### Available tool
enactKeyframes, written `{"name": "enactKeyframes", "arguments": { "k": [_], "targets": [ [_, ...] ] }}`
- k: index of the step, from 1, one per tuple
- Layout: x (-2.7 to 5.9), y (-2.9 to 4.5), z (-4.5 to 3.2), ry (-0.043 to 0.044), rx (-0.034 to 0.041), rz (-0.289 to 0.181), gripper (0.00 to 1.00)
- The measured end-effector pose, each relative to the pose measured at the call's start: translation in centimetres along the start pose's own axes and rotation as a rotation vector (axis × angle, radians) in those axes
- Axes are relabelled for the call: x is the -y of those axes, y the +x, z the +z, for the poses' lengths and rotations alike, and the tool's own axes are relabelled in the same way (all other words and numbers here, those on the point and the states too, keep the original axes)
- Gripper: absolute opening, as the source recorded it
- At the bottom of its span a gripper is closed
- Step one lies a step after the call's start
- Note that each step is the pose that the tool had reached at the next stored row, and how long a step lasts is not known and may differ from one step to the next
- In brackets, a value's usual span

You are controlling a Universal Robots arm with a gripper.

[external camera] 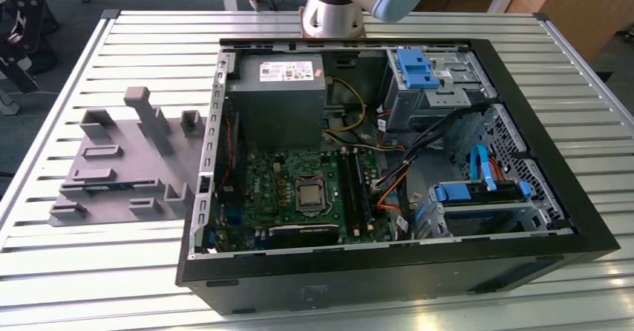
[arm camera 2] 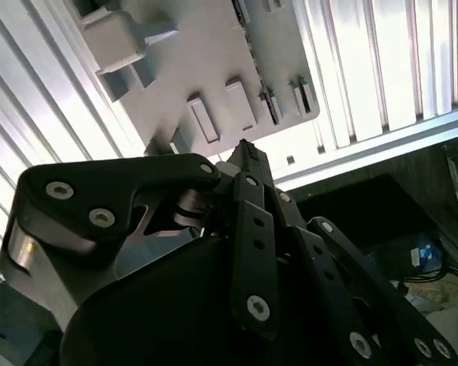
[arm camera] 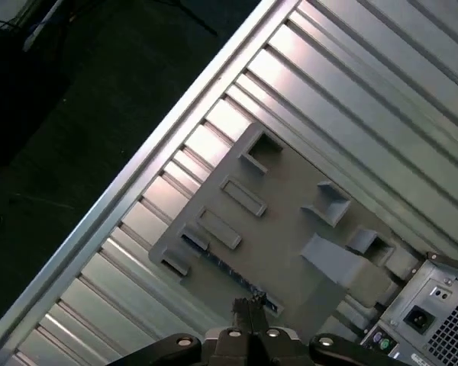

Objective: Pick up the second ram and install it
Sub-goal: 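Pick up the second ram and move it above second insertion slot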

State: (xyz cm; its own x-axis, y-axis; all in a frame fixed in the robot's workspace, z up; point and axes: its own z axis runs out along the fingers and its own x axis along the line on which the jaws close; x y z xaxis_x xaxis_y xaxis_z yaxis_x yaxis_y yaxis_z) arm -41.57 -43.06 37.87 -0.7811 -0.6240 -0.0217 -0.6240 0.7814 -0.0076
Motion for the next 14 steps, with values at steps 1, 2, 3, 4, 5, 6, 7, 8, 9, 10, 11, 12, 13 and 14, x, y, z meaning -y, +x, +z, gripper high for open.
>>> {"name": "enactKeyframes", "arguments": {
  "k": [1, 2, 3, 4, 5, 6, 7, 8, 9, 10, 11, 12, 13, 14],
  "targets": [
    [0.00, 0.00, 0.01, -0.0003, 0.0000, -0.015, 0.11],
    [0.00, 0.00, 0.02, -0.0005, 0.0001, -0.028, 0.11],
    [-0.01, 0.01, 0.03, -0.0007, 0.0001, -0.041, 0.11],
    [-0.01, 0.01, 0.04, -0.0009, 0.0002, -0.054, 0.11],
    [-0.01, 0.03, 0.05, -0.0011, 0.0004, -0.065, 0.11],
    [-0.01, 0.05, 0.05, -0.0013, 0.0004, -0.073, 0.11],
    [-0.02, 0.08, 0.06, -0.0014, 0.0005, -0.081, 0.11],
    [-0.02, 0.10, 0.05, -0.0016, 0.0003, -0.090, 0.11],
    [-0.04, 0.13, 0.06, -0.0018, 0.0004, -0.098, 0.11],
    [-0.05, 0.15, 0.06, -0.0019, 0.0005, -0.107, 0.11],
    [-0.06, 0.15, 0.06, -0.0021, 0.0006, -0.118, 0.11],
    [-0.07, 0.16, 0.07, -0.0024, 0.0007, -0.129, 0.11],
    [-0.07, 0.18, 0.07, -0.0027, 0.0008, -0.140, 0.11],
    [-0.08, 0.19, 0.07, -0.0029, 0.0008, -0.151, 0.11]
  ]
}}
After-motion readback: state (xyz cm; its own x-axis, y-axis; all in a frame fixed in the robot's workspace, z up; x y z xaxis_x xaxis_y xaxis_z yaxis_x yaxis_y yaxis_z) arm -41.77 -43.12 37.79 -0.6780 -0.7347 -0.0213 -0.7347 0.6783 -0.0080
